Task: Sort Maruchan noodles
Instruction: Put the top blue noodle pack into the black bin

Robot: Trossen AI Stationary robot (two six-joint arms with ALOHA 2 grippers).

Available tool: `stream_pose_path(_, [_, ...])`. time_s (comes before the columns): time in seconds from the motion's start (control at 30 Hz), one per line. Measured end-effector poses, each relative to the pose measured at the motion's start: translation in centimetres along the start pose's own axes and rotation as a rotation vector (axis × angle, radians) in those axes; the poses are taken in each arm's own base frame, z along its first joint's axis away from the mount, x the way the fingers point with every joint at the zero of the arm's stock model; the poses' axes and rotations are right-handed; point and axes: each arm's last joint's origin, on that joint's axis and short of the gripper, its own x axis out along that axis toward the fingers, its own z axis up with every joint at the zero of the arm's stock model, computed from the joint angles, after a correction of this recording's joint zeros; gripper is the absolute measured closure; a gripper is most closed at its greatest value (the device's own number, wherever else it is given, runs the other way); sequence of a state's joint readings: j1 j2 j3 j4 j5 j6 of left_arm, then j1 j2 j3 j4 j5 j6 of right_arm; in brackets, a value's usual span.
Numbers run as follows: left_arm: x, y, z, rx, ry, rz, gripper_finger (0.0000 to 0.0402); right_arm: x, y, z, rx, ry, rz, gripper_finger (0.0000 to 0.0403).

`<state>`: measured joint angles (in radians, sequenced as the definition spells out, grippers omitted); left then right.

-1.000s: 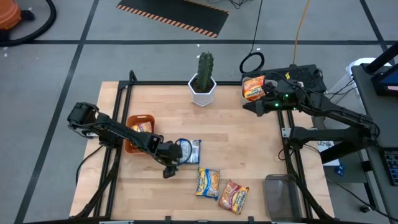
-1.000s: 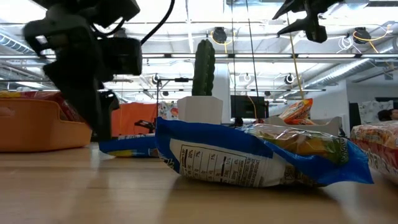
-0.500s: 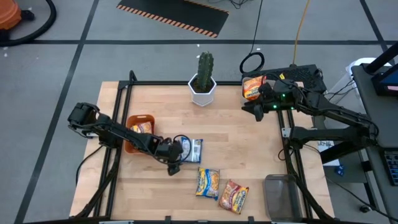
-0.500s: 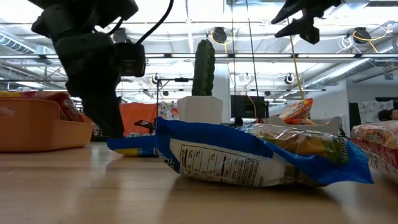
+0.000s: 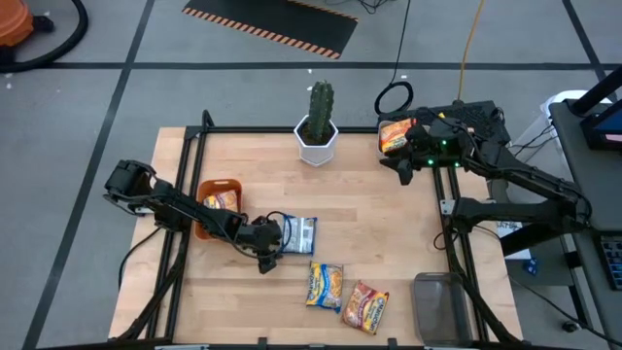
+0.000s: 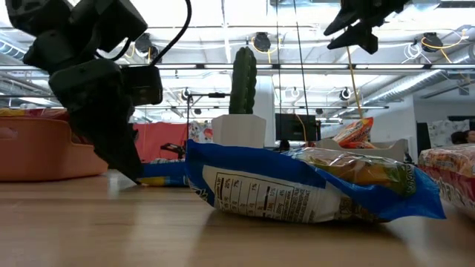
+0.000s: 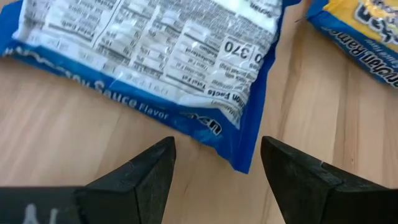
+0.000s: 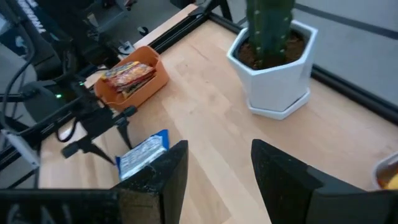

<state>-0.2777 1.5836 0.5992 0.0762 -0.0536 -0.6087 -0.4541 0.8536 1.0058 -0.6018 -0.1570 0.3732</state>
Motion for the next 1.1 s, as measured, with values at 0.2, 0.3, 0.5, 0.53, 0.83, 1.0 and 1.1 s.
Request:
stream_pose_path(0.2, [0.1,0.5,-0.7,0.013,-0.022,-0.012,0.0162,-0.1,-0.5,0.2,0.039,-0.016,-0.023,0.0232])
stream_pose_path(0.3, [0.2,0.7,-1.0,0.004,-0.028,0.016,0.0192,-0.1,-0.4,0.4,0.045,-0.038,-0.015,0.0232])
stream_pose_path(0.5, [0.3,2.2,-1.2,-0.034,-0.075,0.042,0.0297,-0.1,-0.3,0.9,0.038,-0.102,-0.039,0.0232])
stream_pose_path(0.53, [0.3,2.4,-1.2,-0.042,-0.085,0.043,0.0317,-0.1,-0.4,1.0,0.038,-0.110,-0.046,0.0232])
stream_pose_path(0.83, [-0.2,4.1,0.4,-0.055,-0.170,0.046,0.0398,-0.2,-0.2,1.3,0.121,-0.145,-0.024,0.0232])
stream_pose_path(1.0, [-2.7,4.3,2.4,-0.015,-0.301,0.017,0.0399,-0.2,-0.1,1.3,0.245,-0.144,-0.007,0.0232])
stream_pose_path(1.1, [-4.6,4.5,3.3,0.034,-0.363,0.020,0.0399,-0.1,0.3,1.5,0.289,-0.165,0.029,0.0232])
